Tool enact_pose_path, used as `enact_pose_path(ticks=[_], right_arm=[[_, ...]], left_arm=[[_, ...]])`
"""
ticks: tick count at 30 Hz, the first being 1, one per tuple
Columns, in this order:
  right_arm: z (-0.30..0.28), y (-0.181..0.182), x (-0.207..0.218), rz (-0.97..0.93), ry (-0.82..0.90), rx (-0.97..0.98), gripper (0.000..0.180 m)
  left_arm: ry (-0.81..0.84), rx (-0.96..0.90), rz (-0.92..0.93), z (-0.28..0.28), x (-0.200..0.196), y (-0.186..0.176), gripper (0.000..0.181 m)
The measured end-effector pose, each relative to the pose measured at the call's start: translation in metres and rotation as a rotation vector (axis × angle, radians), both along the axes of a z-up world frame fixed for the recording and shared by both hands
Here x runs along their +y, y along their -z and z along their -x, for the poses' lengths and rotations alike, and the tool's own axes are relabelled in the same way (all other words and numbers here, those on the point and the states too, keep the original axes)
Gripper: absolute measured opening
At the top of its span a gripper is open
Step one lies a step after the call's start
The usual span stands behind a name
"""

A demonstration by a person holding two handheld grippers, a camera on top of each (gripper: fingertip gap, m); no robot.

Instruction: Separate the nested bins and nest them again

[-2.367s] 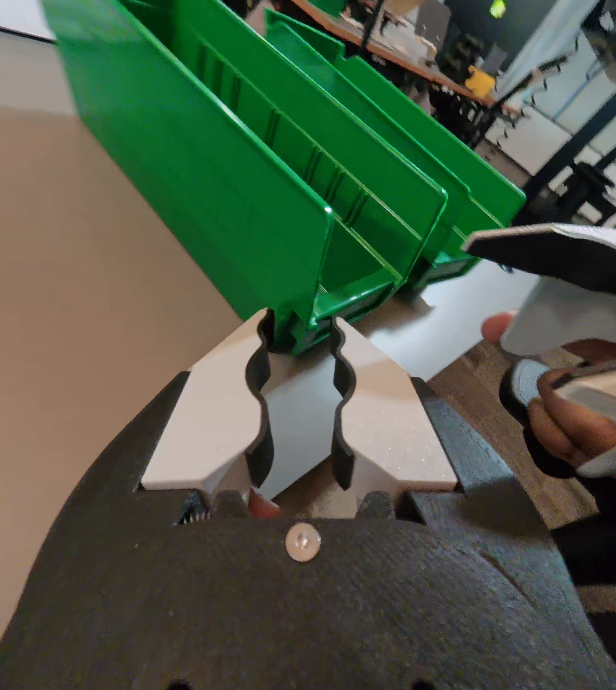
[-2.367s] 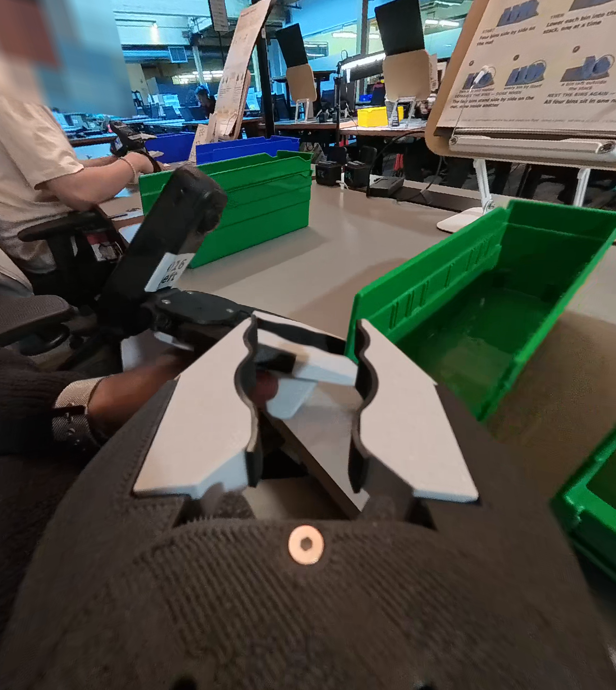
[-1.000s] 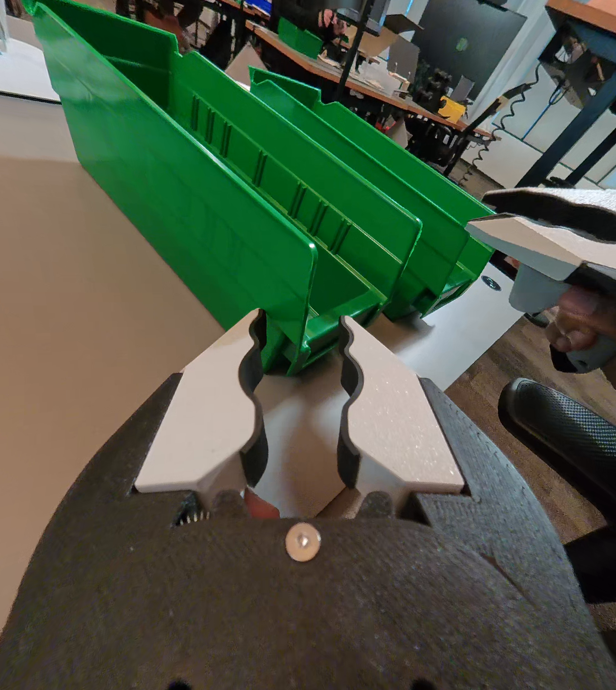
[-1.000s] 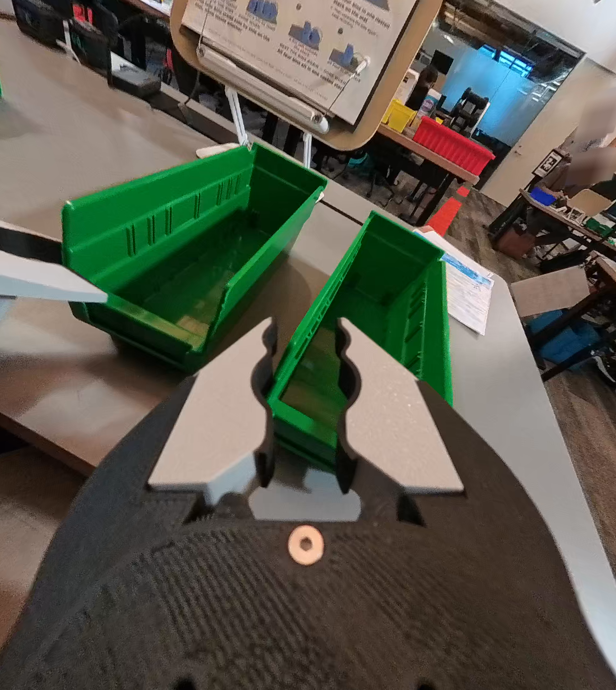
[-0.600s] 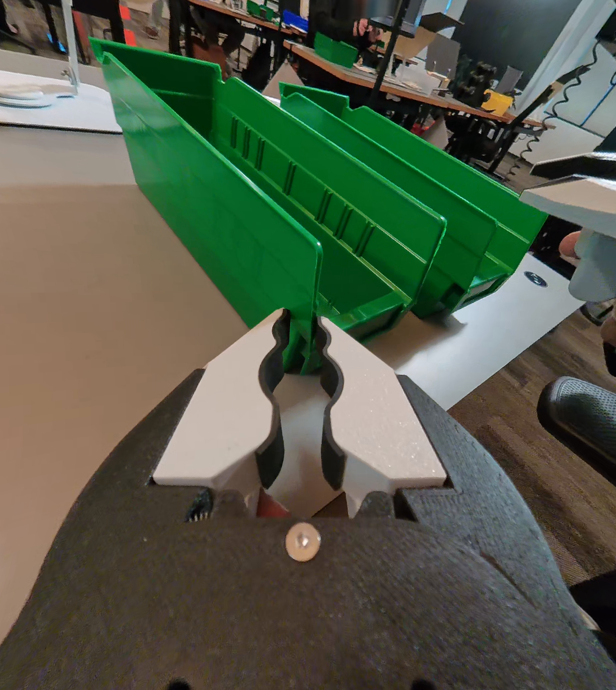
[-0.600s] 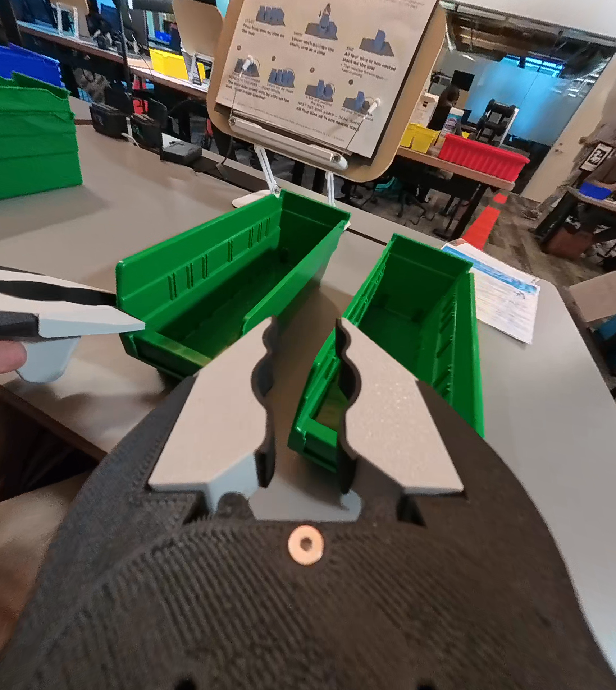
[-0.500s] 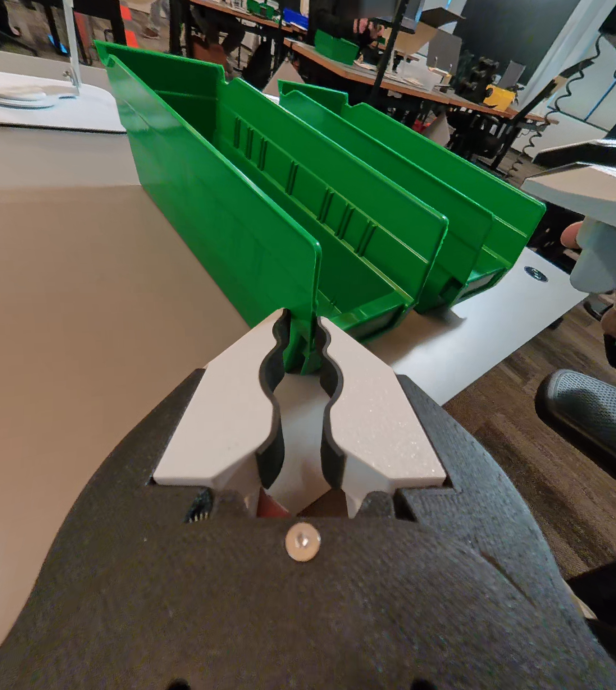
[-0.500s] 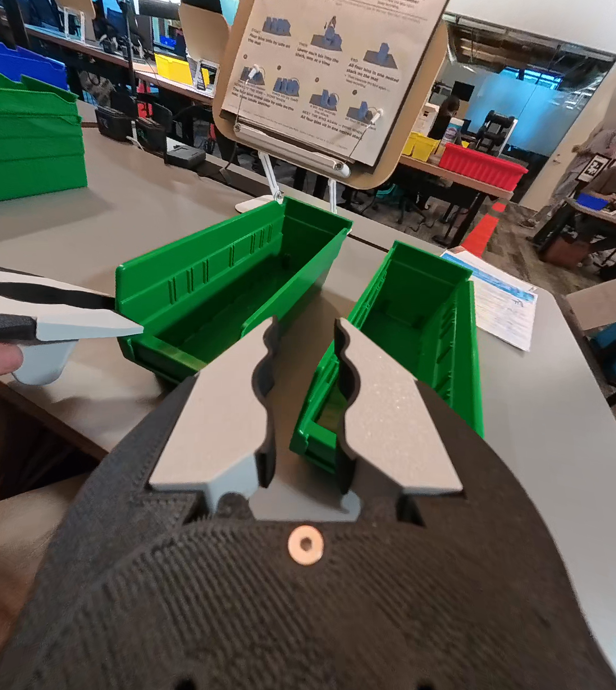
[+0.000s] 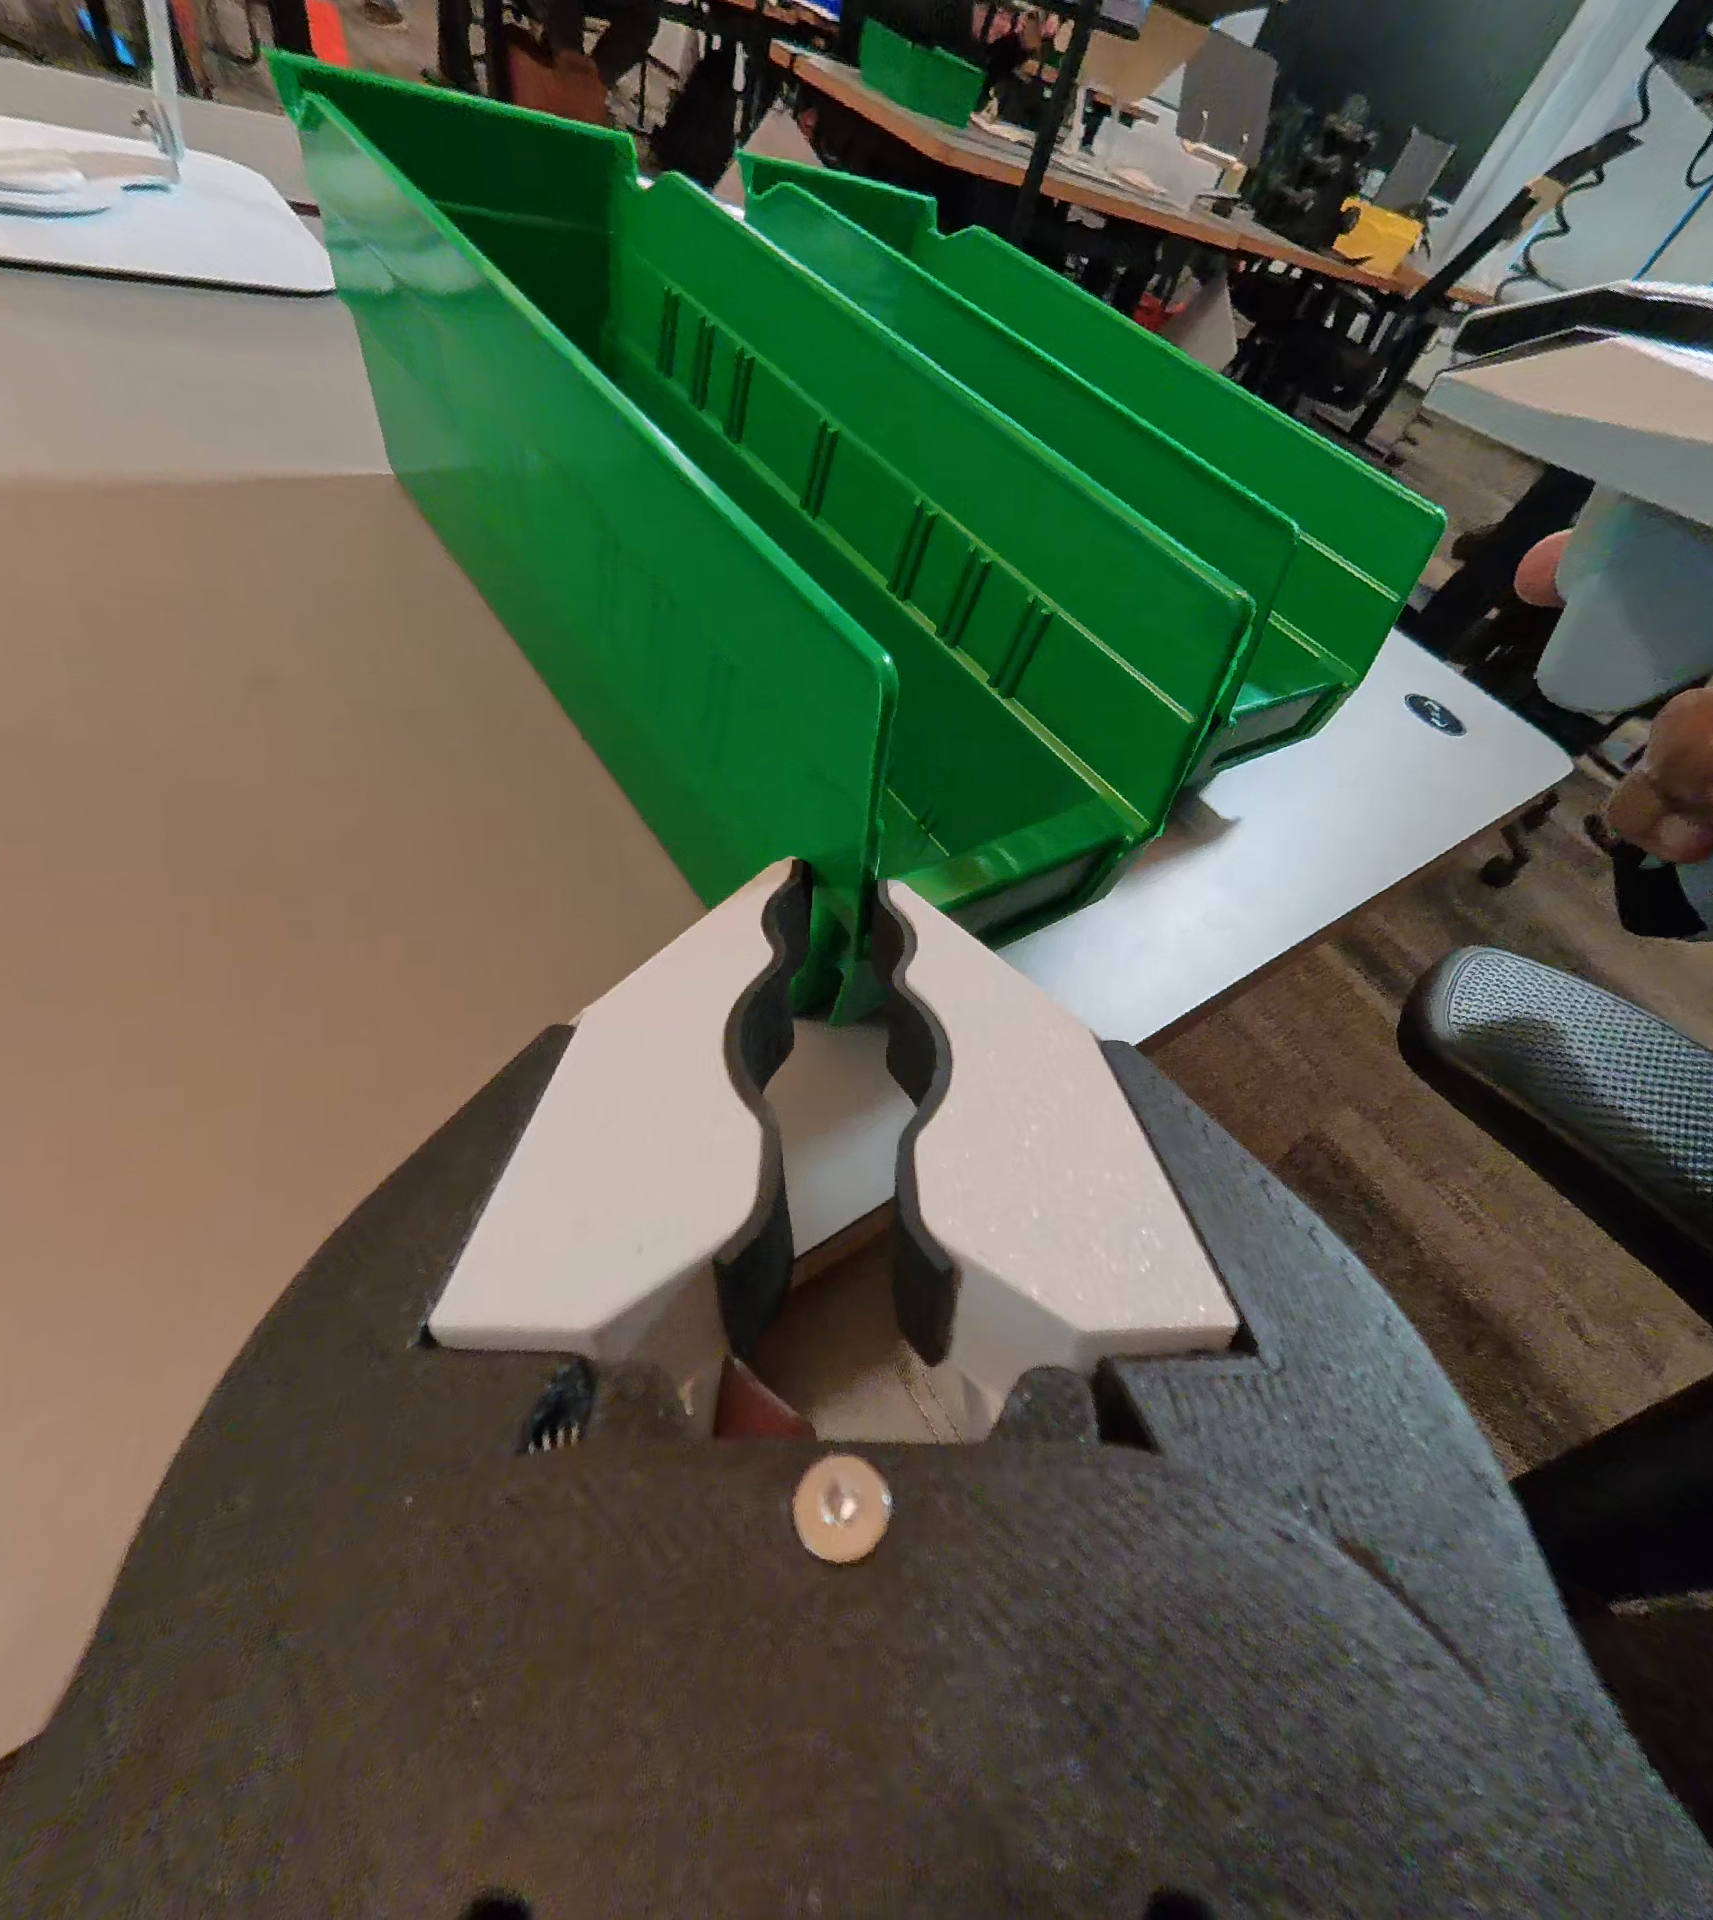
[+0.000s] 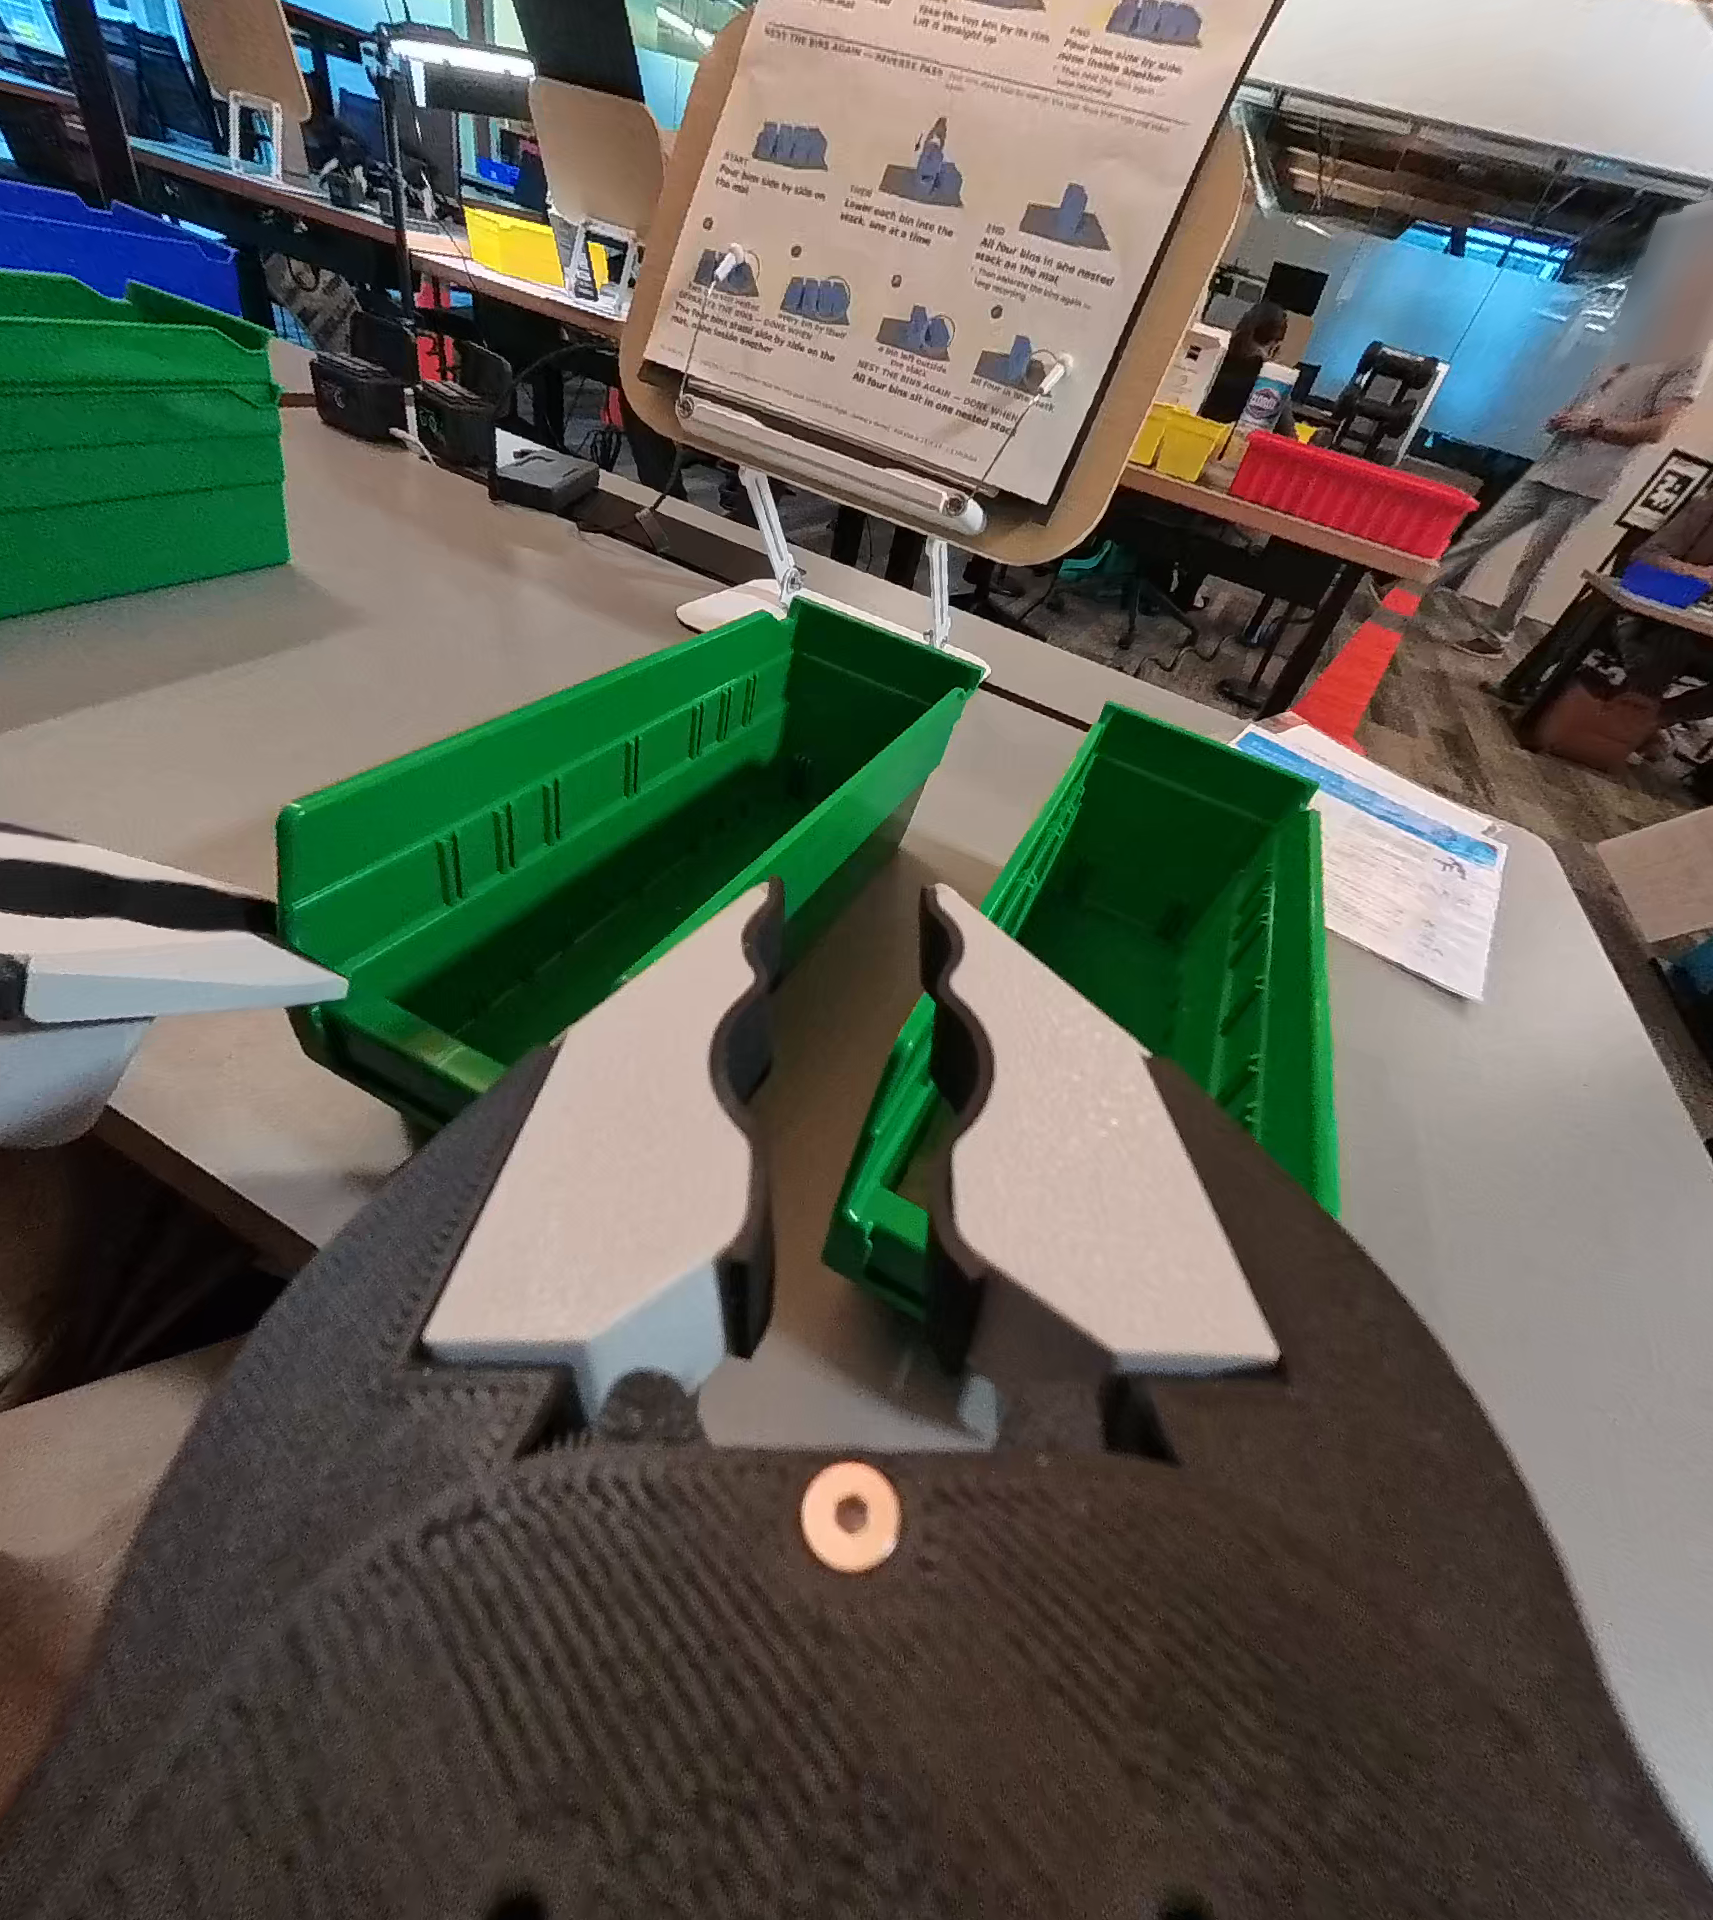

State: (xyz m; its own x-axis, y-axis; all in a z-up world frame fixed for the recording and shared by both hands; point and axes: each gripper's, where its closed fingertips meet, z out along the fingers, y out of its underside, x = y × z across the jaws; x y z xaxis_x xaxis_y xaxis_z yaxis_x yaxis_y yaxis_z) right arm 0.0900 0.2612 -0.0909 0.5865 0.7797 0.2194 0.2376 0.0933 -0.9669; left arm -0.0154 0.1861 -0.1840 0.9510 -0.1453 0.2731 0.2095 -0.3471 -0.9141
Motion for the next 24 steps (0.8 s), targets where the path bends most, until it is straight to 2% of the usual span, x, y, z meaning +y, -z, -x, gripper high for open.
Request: enact_pose_path(ticks=[10, 16, 24], right_arm=[[0.003, -0.005, -0.006, -0.023, -0.015, 0.004, 0.024], [0.005, -0.004, -0.009, 0.009, -0.044, 0.025, 0.023], [0.006, -0.004, -0.010, 0.034, -0.060, 0.052, 0.022]], left_arm=[[0.011, -0.074, 0.009, 0.000, 0.010, 0.001, 0.012], [0.022, -0.159, 0.029, 0.004, 0.012, 0.005, 0.023], [0.015, -0.170, 0.030, 0.005, 0.015, 0.006, 0.024]])
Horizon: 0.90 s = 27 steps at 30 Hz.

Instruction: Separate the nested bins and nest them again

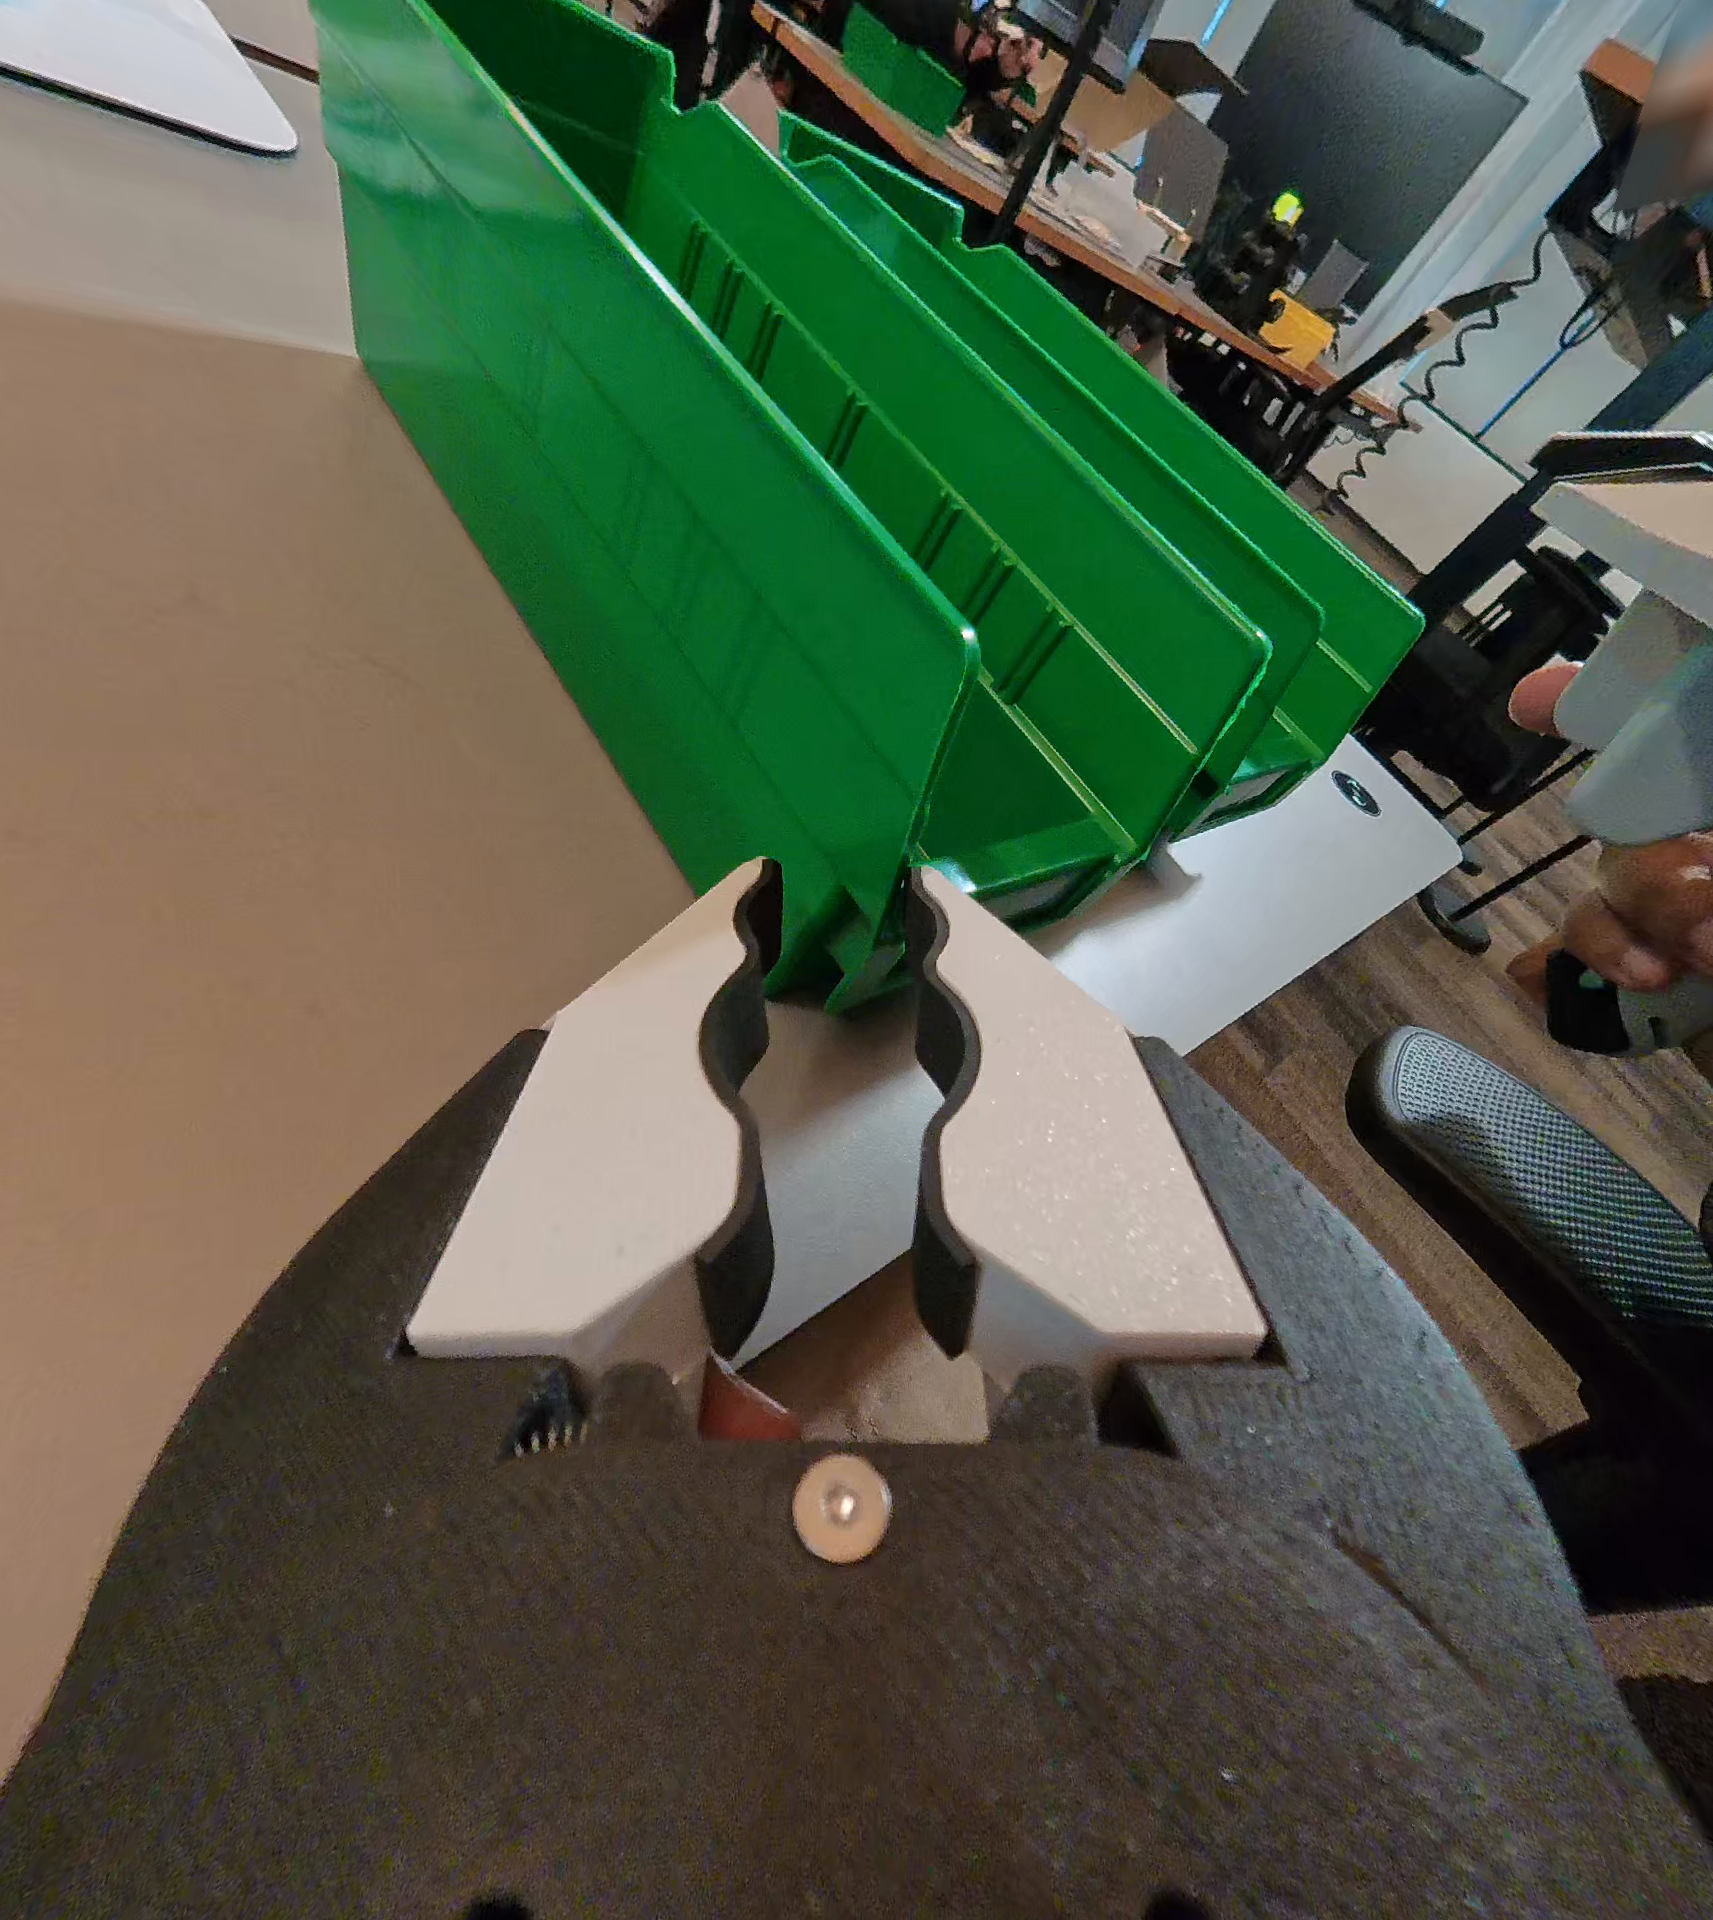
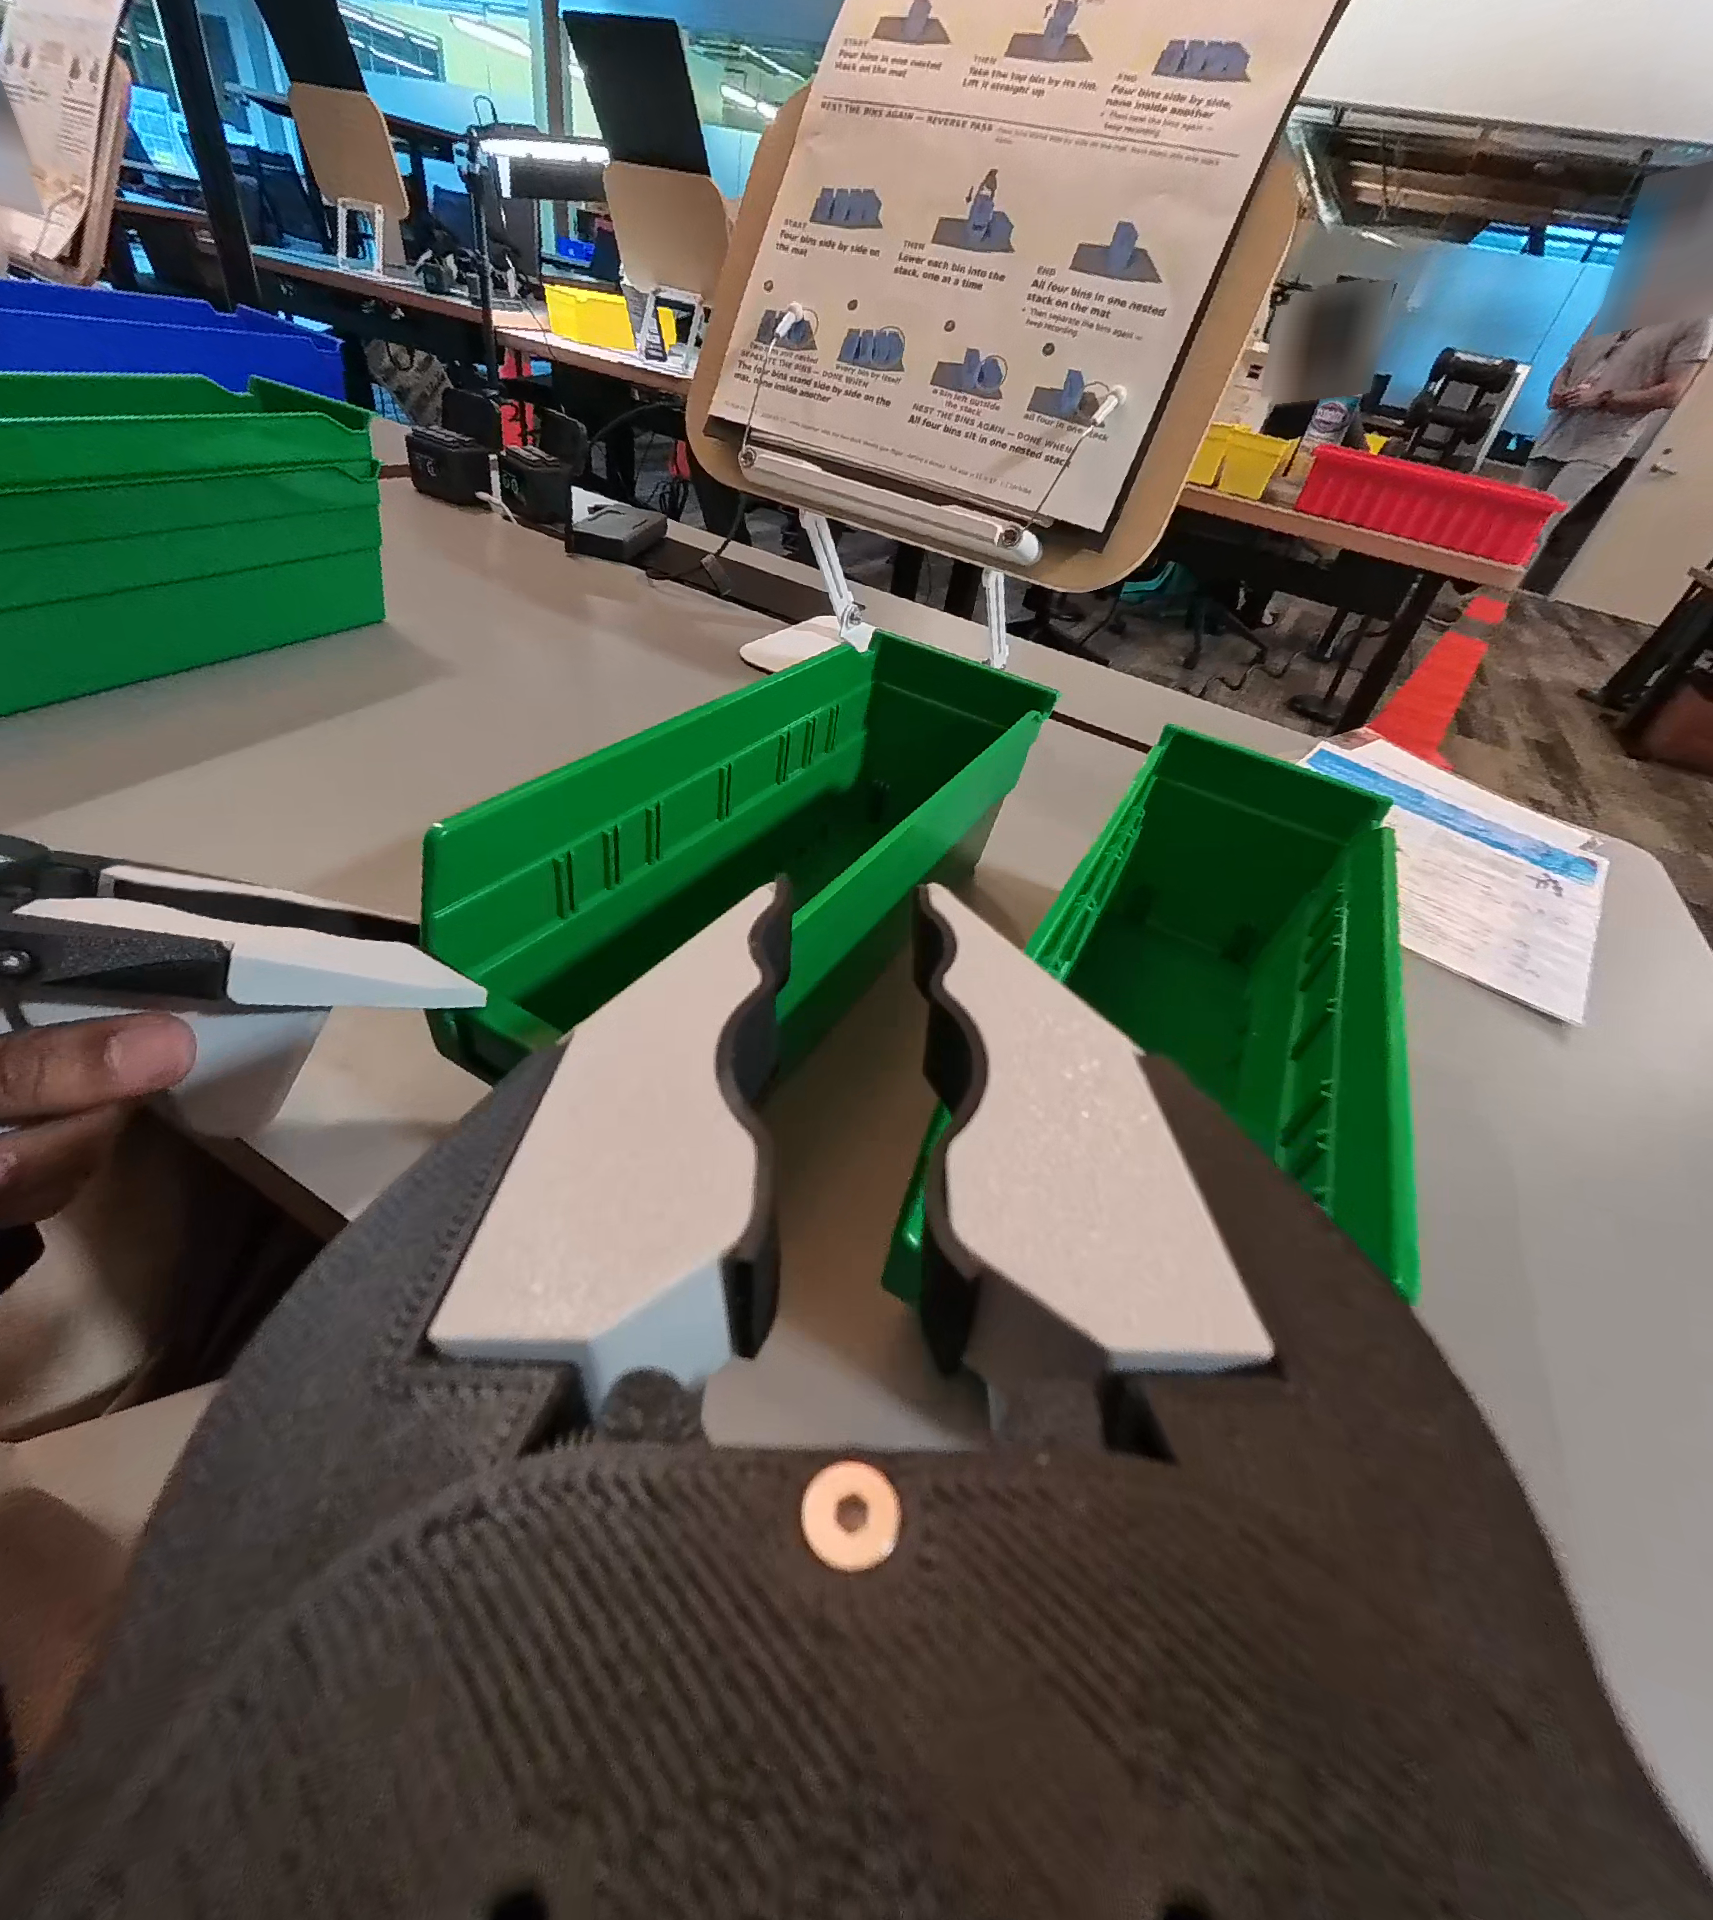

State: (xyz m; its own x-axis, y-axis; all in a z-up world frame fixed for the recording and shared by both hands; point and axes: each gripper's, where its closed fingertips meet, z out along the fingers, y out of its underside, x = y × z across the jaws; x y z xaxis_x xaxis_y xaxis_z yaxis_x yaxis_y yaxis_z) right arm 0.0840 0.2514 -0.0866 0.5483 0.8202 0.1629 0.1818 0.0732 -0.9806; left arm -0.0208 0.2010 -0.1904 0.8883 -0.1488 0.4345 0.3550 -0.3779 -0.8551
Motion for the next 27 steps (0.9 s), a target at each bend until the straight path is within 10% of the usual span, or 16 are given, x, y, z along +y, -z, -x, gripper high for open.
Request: enact_pose_path(ticks=[8, 16, 27], right_arm=[[0.002, -0.002, -0.004, 0.005, -0.020, 0.022, 0.020], [0.016, -0.003, -0.020, 0.072, -0.114, 0.102, 0.020], [0.062, 0.000, -0.102, 0.319, -0.475, 0.237, 0.024]], left_arm=[[0.029, -0.014, 0.004, -0.005, -0.001, 0.001, 0.026], [0.145, 0.065, 0.174, -0.005, -0.030, 0.014, 0.073], [-0.380, 0.470, 0.293, 0.280, -0.077, -0.126, 0.110]])
